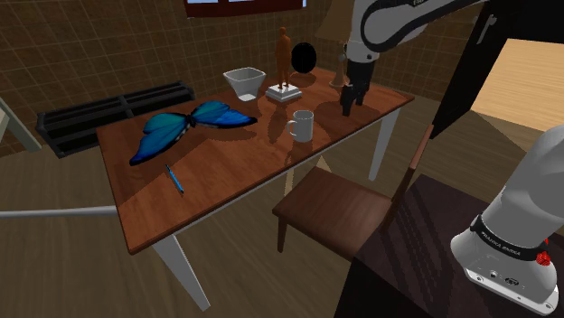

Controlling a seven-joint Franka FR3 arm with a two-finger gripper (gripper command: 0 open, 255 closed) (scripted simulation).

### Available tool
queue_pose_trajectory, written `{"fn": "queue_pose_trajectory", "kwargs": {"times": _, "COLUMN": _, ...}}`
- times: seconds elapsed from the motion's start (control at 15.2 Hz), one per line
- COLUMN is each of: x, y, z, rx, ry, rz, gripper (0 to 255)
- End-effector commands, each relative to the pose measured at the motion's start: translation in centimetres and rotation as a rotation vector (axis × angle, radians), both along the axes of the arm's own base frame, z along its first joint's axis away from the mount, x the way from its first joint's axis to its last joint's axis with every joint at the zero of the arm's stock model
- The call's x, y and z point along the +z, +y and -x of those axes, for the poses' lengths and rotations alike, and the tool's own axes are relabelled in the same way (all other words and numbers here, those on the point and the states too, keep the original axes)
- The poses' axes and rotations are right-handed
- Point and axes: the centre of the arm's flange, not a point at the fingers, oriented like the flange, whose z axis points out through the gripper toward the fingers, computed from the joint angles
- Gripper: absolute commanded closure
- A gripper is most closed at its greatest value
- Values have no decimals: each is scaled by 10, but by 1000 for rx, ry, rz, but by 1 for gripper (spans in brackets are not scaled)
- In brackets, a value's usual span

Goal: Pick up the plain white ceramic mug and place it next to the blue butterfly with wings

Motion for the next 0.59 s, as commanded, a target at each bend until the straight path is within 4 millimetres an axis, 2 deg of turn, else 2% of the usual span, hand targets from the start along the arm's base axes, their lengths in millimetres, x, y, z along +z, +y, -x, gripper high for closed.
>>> {"fn": "queue_pose_trajectory", "kwargs": {"times": 0.0, "x": -10, "y": -3, "z": -21, "rx": 10, "ry": -22, "rz": -10, "gripper": 0}}
{"fn": "queue_pose_trajectory", "kwargs": {"times": 0.53, "x": -42, "y": -6, "z": -109, "rx": 47, "ry": -103, "rz": -50, "gripper": 0}}
